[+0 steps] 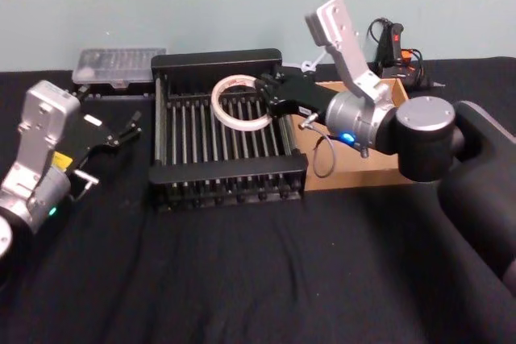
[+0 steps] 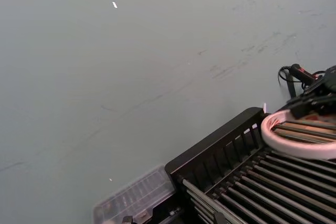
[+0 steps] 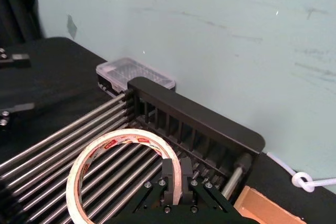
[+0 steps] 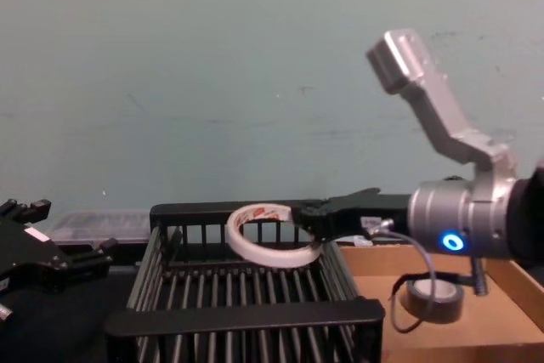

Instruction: Pick up the white tape and place it into the black box , Pick up the silver tape and place it into the brown box.

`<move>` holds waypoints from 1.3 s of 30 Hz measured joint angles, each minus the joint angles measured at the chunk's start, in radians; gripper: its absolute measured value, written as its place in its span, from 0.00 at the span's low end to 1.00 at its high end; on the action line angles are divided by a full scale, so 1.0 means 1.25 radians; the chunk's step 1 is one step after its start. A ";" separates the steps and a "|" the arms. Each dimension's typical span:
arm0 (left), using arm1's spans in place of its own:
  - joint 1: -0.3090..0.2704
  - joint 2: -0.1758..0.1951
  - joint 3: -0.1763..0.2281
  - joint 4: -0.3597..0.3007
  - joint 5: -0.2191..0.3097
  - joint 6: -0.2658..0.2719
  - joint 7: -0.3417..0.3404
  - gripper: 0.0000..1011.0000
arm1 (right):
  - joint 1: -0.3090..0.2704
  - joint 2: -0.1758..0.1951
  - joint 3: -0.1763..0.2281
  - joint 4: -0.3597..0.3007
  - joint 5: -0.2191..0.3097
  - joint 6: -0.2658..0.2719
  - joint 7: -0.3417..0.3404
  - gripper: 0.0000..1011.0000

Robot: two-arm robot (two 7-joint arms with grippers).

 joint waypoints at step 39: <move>0.000 0.000 0.000 0.000 0.000 0.000 0.000 0.99 | 0.027 -0.038 -0.006 0.067 -0.032 0.002 -0.005 0.95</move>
